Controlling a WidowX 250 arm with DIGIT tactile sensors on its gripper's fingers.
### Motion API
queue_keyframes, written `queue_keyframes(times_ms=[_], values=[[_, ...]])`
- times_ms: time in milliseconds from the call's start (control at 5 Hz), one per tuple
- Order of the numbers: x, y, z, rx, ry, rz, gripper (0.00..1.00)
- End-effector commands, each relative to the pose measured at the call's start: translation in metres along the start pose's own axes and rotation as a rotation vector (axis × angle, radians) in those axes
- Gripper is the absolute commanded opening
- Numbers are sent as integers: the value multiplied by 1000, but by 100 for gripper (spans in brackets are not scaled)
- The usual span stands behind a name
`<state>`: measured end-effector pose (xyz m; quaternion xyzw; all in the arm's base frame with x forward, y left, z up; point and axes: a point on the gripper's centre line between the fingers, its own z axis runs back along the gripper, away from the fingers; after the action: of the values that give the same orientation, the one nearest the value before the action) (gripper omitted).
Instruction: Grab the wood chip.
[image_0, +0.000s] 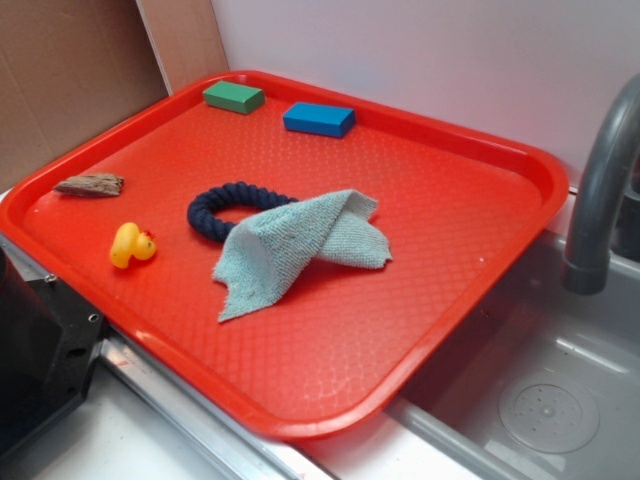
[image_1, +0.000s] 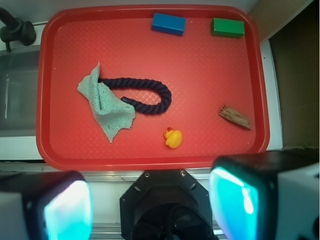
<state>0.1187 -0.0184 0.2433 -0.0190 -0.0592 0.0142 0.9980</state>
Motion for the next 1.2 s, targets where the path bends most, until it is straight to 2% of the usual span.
queue_keyframes(times_ms=[0,200,400,600,800,1000], values=[[0,0,0,0,0,0,100],[23,37,-40,59,40,-208,100],[36,78,-77,73,115,-397,100],[34,105,-97,53,127,-466,100],[25,139,-117,70,179,-565,100],[15,158,-133,145,99,-609,100]])
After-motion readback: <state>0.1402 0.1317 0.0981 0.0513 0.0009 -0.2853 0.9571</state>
